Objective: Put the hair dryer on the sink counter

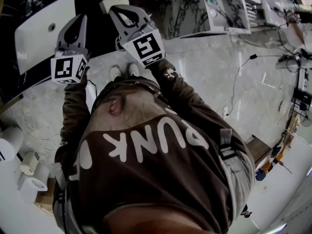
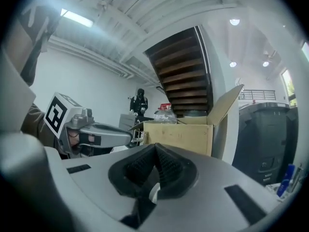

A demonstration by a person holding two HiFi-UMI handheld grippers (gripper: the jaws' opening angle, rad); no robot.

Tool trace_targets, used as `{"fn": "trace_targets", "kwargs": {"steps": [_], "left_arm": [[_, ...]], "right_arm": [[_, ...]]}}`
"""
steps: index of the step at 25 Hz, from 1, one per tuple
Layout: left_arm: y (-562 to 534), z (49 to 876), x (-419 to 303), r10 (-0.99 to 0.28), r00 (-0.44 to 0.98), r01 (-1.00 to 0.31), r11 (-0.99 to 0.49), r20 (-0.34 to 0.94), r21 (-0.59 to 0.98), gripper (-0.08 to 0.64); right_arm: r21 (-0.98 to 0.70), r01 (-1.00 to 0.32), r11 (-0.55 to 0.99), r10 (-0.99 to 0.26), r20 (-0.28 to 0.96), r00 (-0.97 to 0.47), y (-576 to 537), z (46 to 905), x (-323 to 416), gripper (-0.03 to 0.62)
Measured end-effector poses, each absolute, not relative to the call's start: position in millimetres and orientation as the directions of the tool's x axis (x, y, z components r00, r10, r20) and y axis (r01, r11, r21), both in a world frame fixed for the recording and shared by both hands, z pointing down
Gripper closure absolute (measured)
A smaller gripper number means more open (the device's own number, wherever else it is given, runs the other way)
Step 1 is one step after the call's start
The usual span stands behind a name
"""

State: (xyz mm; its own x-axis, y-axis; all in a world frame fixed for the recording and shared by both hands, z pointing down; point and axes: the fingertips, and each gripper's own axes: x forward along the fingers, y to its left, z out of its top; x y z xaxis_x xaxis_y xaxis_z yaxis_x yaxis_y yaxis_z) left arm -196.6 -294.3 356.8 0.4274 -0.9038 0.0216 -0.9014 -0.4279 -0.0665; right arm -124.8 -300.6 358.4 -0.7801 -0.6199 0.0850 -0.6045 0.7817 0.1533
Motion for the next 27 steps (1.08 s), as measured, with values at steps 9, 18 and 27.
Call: {"fn": "trace_targets", "kwargs": {"steps": [9, 18, 27], "left_arm": [[-290.9, 353.8, -192.7, -0.900, 0.436, -0.897, -0.436, 0.021, -0.071, 0.566], [-297.3, 351.2, -195.1, -0.904, 0.428, -0.900, -0.428, 0.012, -0.081, 0.566], [-300.4, 354.7, -195.8, -0.903, 0.429, -0.900, -0.429, 0.018, -0.079, 0.566]], "right_arm": [[0.171, -0.588, 0.790, -0.606, 0.078, -0.791, -299.1, 356.6, -128.2, 0.584], [0.176, -0.598, 0.782, -0.615, 0.064, -0.786, -308.8, 350.3, -125.6, 0.584], [0.168, -0.593, 0.788, -0.609, 0.070, -0.790, -311.7, 353.1, -129.0, 0.584]]}}
